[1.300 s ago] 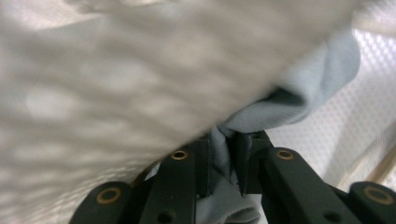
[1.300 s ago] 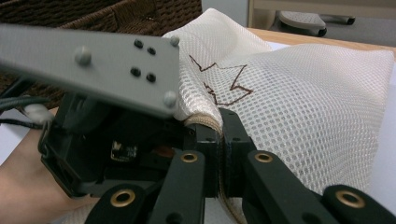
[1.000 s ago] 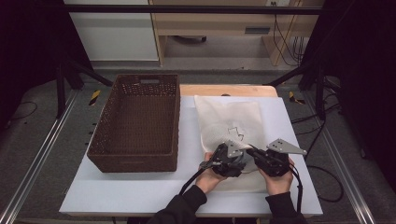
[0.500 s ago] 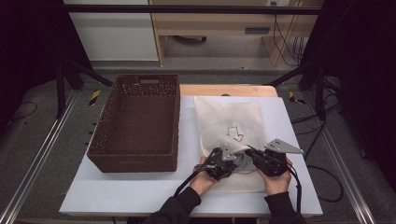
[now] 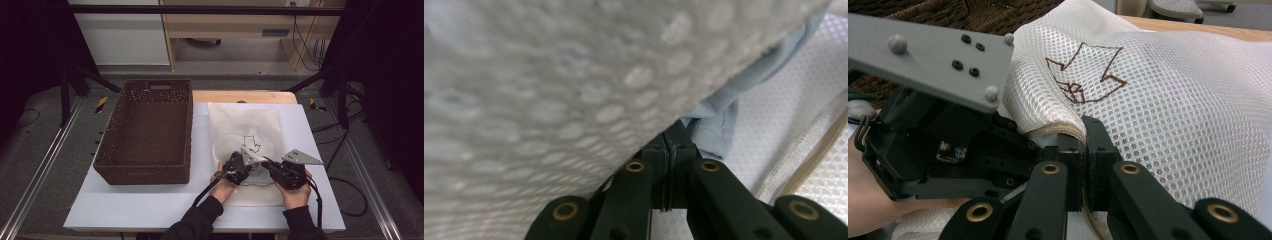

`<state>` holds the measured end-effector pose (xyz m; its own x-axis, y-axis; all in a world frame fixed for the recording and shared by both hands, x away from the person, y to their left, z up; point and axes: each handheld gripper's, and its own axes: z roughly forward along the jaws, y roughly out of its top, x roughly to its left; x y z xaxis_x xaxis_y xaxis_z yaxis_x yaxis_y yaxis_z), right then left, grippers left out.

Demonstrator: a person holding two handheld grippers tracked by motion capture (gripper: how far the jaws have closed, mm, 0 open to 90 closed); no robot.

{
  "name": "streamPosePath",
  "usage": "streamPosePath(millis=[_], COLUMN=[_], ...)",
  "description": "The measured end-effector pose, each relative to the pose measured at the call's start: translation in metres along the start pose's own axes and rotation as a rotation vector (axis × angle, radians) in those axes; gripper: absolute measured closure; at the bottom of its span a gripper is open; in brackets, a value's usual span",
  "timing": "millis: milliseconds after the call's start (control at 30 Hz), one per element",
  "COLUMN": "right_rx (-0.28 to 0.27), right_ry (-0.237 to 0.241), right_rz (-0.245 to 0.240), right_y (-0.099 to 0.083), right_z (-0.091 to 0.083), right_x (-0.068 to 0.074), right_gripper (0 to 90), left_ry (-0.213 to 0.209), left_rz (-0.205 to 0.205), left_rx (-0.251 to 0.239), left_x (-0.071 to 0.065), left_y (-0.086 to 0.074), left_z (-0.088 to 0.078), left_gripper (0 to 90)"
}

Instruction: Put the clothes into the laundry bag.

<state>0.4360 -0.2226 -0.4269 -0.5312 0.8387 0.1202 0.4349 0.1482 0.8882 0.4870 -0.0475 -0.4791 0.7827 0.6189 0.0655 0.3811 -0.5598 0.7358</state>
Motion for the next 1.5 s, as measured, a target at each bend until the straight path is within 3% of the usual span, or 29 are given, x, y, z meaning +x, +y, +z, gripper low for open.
streamPosePath(millis=[67,133,233,367,467,567,700,800,900,967,1067,1167,1200,1300,1433,1500], right_rx=[0.0,-0.005,-0.012,-0.005,0.011,0.024,0.075,0.122,0.163,0.158,0.129,0.129,0.148,0.201,0.283,0.302], right_ry=[-0.003,-0.003,-0.004,0.001,0.011,0.025,0.027,0.017,-0.013,-0.021,-0.034,-0.104,-0.147,-0.195,-0.19,-0.19], right_rz=[0.002,0.002,0.007,0.001,-0.007,-0.024,-0.034,-0.044,-0.046,-0.026,-0.002,0.011,0.011,0.039,0.09,0.078], right_y=[0.0,0.0,0.0,0.0,-0.003,-0.008,-0.018,-0.025,-0.034,-0.036,-0.039,-0.044,-0.048,-0.057,-0.066,-0.067], right_z=[0.0,-0.001,-0.003,-0.006,-0.008,-0.009,-0.009,-0.007,-0.006,-0.012,-0.025,-0.039,-0.043,-0.043,-0.033,-0.029], right_x=[-0.001,-0.002,-0.003,-0.004,-0.002,0.002,0.006,0.008,0.01,0.009,0.005,-0.004,-0.01,-0.025,-0.04,-0.041], right_gripper=[88.2,88.2,87.9,83.2,75.0,65.1,54.0,45.4,38.3,35.4,32.2,32.6,32.9,36.4,48.1,51.5], left_ry=[-0.027,-0.081,-0.097,-0.076,-0.062,-0.017,0.029,0.04,0.044,0.027,0.031,0.027,0.026,0.019,0.016,0.02], left_rz=[0.011,0.017,0.067,0.113,0.097,0.092,0.047,0.018,-0.006,-0.032,-0.021,-0.021,-0.022,-0.028,-0.056,-0.068], left_rx=[0.01,0.009,0.009,0.009,0.012,0.032,0.055,0.086,0.088,0.069,0.067,0.067,0.067,0.068,0.074,0.073], left_x=[-0.001,-0.003,-0.006,-0.005,0.001,0.006,0.016,0.023,0.027,0.03,0.031,0.03,0.029,0.03,0.033,0.034], left_y=[0.001,0.002,0.0,-0.009,-0.022,-0.04,-0.064,-0.078,-0.091,-0.098,-0.101,-0.102,-0.102,-0.101,-0.101,-0.102], left_z=[-0.006,-0.02,-0.045,-0.083,-0.106,-0.119,-0.123,-0.123,-0.122,-0.121,-0.121,-0.12,-0.12,-0.12,-0.118,-0.117], left_gripper=[81.1,70.2,63.0,58.2,57.3,57.0,56.4,55.5,55.2,55.9,57.2,60.4,61.3,67.6,77.4,79.9])
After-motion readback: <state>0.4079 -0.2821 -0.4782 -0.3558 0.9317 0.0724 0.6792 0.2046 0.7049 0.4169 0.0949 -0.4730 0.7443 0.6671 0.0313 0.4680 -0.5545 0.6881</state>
